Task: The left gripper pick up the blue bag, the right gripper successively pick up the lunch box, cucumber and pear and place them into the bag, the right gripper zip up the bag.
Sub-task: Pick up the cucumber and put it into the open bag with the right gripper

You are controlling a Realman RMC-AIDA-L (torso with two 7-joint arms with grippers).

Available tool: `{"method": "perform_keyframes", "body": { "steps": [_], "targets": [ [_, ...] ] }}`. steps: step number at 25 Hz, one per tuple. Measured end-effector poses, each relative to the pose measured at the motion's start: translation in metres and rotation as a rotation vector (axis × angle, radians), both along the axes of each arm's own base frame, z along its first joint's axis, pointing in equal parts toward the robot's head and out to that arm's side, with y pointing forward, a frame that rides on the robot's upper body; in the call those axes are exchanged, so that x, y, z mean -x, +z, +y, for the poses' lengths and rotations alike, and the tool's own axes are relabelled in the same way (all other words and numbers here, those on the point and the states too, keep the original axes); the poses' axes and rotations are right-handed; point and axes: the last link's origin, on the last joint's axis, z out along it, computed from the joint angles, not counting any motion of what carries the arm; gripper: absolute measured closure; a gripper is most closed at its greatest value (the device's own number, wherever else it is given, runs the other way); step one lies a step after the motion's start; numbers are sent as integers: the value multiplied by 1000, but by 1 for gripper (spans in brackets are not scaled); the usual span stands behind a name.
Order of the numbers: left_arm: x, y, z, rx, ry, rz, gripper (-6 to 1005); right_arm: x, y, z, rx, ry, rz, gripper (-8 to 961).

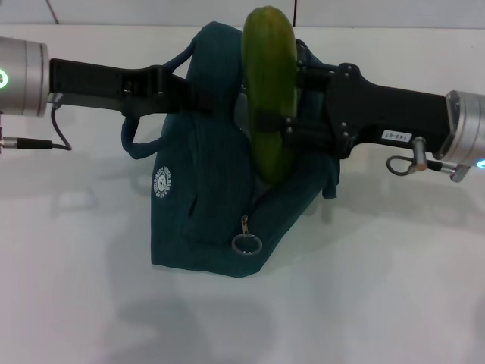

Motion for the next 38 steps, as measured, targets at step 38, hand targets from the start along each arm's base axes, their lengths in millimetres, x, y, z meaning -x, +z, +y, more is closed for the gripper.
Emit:
{"method": "perform_keyframes", "body": {
  "steps": [38],
  "targets": [
    [0, 1, 1, -6, 2, 1, 925, -5, -12, -1, -46, -10, -40, 218]
  ]
}}
